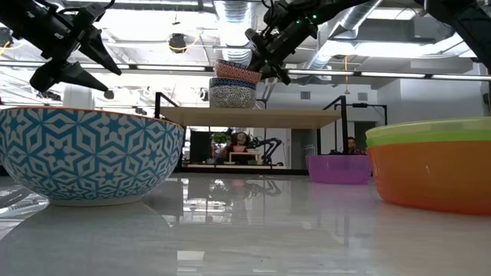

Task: Place and stack bowls onto a shelf
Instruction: Stack the blue patterned bowl on top of the yellow patterned bowl on the shelf

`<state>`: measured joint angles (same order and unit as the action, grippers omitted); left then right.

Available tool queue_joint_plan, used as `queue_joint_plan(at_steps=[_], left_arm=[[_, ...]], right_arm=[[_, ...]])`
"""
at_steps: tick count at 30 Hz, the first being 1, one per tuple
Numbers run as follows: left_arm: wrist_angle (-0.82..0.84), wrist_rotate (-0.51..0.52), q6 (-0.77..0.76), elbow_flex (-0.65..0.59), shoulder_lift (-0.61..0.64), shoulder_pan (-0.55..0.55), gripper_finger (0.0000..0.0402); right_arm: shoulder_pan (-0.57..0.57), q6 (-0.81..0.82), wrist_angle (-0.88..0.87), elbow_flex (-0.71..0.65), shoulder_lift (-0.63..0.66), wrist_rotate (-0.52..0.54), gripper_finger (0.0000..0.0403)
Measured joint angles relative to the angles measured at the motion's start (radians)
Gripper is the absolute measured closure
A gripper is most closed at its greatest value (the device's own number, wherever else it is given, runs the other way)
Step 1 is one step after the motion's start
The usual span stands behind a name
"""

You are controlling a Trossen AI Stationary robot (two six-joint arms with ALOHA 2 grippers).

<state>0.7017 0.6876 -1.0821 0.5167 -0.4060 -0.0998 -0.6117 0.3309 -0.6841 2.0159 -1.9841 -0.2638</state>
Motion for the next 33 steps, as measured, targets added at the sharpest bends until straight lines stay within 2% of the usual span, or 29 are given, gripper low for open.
queue_joint_plan(at_steps=[5,16,25,33], left_arm=[[0.000,0.001,0.000,0.000,0.000,0.000,0.0194],[0.000,0.001,0.001,0.000,0.000,0.000,0.0194],[0.007,0.001,0.001,0.000,0.000,0.000,0.0194],[0.007,-0.001,0.001,0.000,0.000,0.000,0.0194]], right_arm=[[0.000,-0.002,0.027,0.000,0.000,-0.043,0.0293],[0.000,0.000,0.040,0.001,0.001,-0.053,0.0221],[0.002,0.000,0.048,0.002,0.001,-0.053,0.0224],[-0.006,-0.026,0.174,0.002,0.034,-0.052,0.0225]])
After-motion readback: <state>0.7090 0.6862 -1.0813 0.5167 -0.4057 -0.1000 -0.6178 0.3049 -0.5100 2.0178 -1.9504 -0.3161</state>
